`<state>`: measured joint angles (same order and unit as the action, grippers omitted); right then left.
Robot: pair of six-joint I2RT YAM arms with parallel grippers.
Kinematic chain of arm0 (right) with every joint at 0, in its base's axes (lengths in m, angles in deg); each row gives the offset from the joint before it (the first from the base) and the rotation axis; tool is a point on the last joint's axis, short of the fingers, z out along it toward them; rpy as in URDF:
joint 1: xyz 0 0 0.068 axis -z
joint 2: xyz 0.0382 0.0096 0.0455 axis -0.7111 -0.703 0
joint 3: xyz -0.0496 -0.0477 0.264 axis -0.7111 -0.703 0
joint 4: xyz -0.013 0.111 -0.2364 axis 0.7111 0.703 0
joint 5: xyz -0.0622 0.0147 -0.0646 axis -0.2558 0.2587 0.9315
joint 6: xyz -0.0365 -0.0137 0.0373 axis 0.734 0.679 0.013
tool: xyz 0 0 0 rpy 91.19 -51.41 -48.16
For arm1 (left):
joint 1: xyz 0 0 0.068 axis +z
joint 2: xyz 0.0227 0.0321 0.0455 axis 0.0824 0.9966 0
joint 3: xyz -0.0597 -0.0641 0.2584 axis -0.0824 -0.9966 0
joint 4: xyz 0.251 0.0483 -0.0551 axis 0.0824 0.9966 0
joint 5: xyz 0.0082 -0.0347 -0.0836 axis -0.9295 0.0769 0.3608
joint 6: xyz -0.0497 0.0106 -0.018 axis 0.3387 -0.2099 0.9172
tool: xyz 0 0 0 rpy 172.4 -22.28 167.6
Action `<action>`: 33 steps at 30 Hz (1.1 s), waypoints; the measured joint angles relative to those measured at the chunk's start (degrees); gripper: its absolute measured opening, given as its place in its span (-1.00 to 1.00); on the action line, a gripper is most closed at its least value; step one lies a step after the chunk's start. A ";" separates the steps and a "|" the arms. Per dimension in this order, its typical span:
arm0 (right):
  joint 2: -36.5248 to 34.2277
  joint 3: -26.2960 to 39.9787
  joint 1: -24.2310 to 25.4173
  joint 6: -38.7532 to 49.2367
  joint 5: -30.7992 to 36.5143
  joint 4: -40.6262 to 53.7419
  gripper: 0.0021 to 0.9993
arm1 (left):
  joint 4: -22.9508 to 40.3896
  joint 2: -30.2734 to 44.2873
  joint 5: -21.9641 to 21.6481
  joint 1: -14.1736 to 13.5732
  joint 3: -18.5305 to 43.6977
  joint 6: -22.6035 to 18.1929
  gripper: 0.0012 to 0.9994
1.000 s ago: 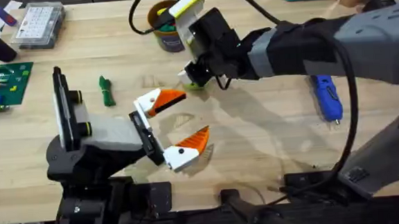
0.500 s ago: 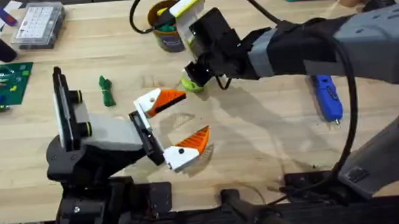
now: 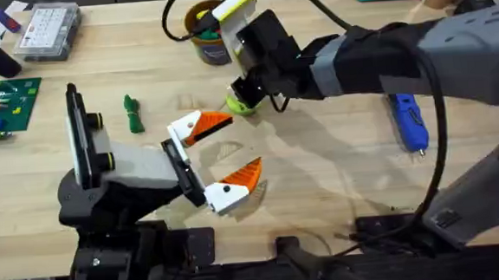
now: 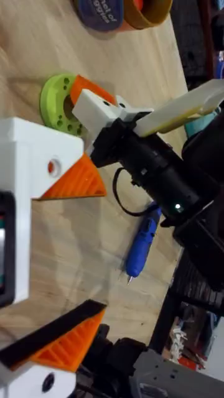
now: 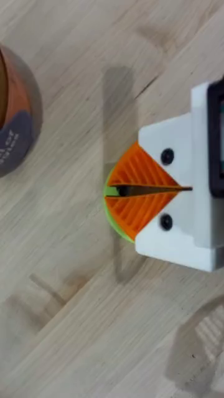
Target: Pick up the gripper from the table and insert it into the empty holder that is missing its gripper. Then pick up a screw, insert it into the mounting hole, and use the screwdriver to tighten it. Finally, clean up the table by picking up the vegetable and placing it into the bucket.
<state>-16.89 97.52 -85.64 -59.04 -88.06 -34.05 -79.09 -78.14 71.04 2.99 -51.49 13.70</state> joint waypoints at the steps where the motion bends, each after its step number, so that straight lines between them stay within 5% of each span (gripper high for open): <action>1: 0.00 0.00 0.00 0.00 0.00 0.02 -1.00 | 0.00 0.00 0.00 0.00 0.00 0.00 0.98; 33: 18.33 3.62 -2.79 0.02 -0.44 14.51 -1.00 | -0.01 0.00 0.00 0.00 0.00 0.00 0.98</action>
<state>1.44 101.14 -88.44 -59.02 -88.49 -19.54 -79.09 -78.14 71.04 2.99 -51.49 13.70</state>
